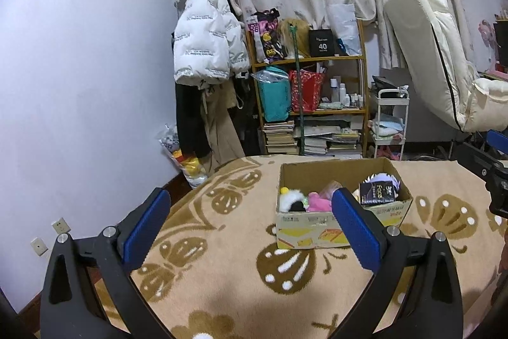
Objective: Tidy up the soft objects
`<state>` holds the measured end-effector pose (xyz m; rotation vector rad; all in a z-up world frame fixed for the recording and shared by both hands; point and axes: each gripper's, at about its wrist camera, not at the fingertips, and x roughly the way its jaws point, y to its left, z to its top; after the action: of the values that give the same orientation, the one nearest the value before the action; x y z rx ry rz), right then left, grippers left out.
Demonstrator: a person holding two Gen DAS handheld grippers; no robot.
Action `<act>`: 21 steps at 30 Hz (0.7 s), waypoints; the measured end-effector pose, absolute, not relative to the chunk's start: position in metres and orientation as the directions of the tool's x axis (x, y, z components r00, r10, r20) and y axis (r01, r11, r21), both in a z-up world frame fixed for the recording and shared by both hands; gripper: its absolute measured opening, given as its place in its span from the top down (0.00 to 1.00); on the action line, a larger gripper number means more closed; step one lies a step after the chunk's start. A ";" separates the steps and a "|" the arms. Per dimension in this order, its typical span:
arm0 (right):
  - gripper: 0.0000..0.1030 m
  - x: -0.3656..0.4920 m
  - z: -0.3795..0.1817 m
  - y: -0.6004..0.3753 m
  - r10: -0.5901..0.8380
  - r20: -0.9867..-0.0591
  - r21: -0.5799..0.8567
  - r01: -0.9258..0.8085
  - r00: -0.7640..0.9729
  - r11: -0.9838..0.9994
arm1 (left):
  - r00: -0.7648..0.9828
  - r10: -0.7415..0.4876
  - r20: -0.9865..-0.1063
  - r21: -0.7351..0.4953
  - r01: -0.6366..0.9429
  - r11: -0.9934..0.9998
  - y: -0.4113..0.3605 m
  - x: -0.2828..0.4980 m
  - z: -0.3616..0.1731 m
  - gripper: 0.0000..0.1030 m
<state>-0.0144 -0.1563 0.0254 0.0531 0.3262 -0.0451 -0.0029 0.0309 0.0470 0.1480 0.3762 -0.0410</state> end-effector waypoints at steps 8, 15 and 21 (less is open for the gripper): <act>0.00 -0.006 0.007 -0.161 -0.035 -0.342 0.023 0.046 0.939 0.999 | 0.925 -0.021 -0.379 0.142 0.080 0.987 0.030 0.008 0.033 0.02; 0.00 -0.001 -0.003 -0.165 -0.054 -0.357 0.008 0.060 0.933 0.998 | 0.917 -0.035 -0.397 0.157 0.105 0.982 0.021 0.015 0.023 0.02; 0.00 0.003 -0.009 -0.172 -0.054 -0.374 0.035 0.073 0.926 0.997 | 0.913 -0.041 -0.406 0.128 0.101 0.987 0.023 0.018 0.021 0.02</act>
<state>0.0029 -0.1721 -0.0086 0.0489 0.3816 -0.0653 0.0176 0.0232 0.0208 0.1483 0.4137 -0.0734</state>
